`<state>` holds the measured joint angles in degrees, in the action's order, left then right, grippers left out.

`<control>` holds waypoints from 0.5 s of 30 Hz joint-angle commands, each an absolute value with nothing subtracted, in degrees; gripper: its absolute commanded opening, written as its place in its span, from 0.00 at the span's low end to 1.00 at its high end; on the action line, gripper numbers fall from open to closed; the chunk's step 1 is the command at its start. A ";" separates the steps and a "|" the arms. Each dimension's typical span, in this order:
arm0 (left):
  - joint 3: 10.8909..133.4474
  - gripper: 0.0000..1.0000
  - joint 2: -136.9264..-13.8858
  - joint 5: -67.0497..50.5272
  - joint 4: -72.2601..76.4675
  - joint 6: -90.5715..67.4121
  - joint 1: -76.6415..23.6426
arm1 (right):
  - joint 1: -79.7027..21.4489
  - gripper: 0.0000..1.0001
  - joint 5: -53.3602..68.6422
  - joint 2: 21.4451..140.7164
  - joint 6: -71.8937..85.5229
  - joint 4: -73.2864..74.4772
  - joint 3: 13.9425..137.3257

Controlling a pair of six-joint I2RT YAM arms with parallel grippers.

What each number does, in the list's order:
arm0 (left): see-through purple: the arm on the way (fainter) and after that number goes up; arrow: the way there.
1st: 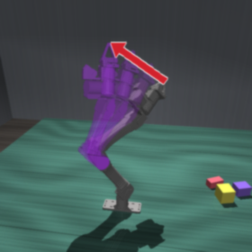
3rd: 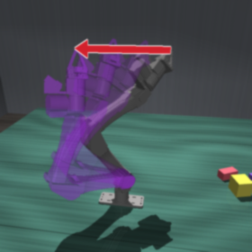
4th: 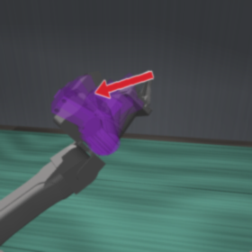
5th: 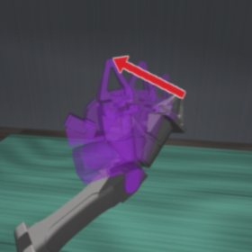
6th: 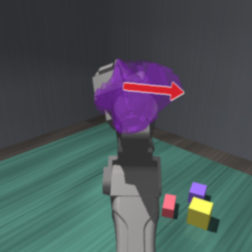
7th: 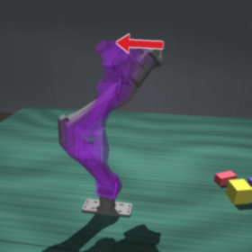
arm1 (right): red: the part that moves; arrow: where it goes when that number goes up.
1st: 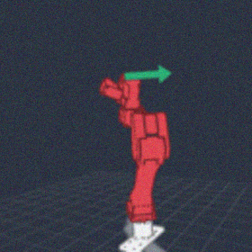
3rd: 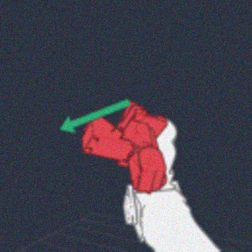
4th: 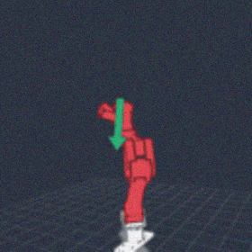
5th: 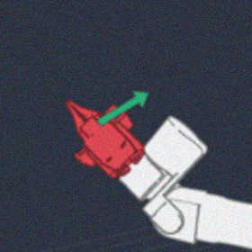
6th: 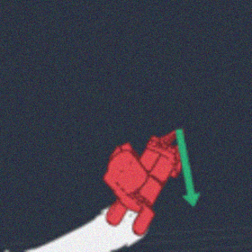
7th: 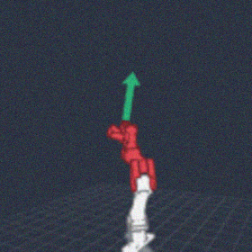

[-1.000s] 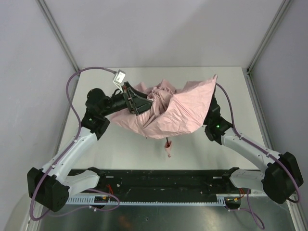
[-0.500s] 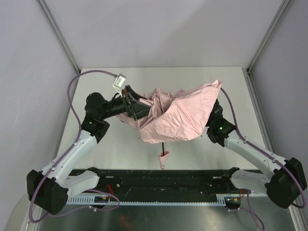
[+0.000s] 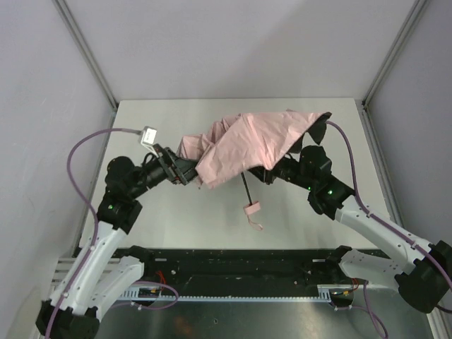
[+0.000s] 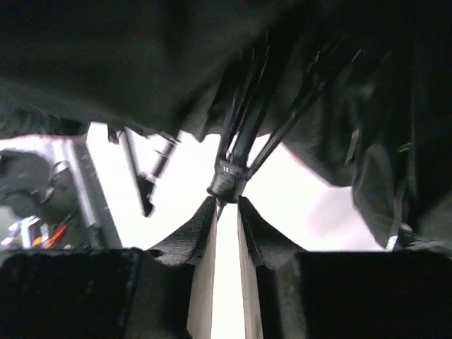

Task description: Put away the umbrella

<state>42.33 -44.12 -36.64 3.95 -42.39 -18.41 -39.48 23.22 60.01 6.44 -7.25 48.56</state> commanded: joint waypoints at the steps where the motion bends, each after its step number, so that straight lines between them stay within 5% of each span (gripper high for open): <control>1: 44.10 0.99 -39.48 -21.03 -10.38 -39.48 -16.50 | -40.50 0.00 8.39 59.45 3.80 -6.59 52.80; 15: 37.21 0.99 -38.76 -15.33 -12.78 -39.11 -15.85 | -43.64 0.04 -0.64 65.14 11.35 5.16 52.87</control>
<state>37.65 -36.64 -16.67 -12.62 -40.84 -16.32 -44.42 3.68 62.43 6.02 0.80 50.65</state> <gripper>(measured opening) 0.994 0.006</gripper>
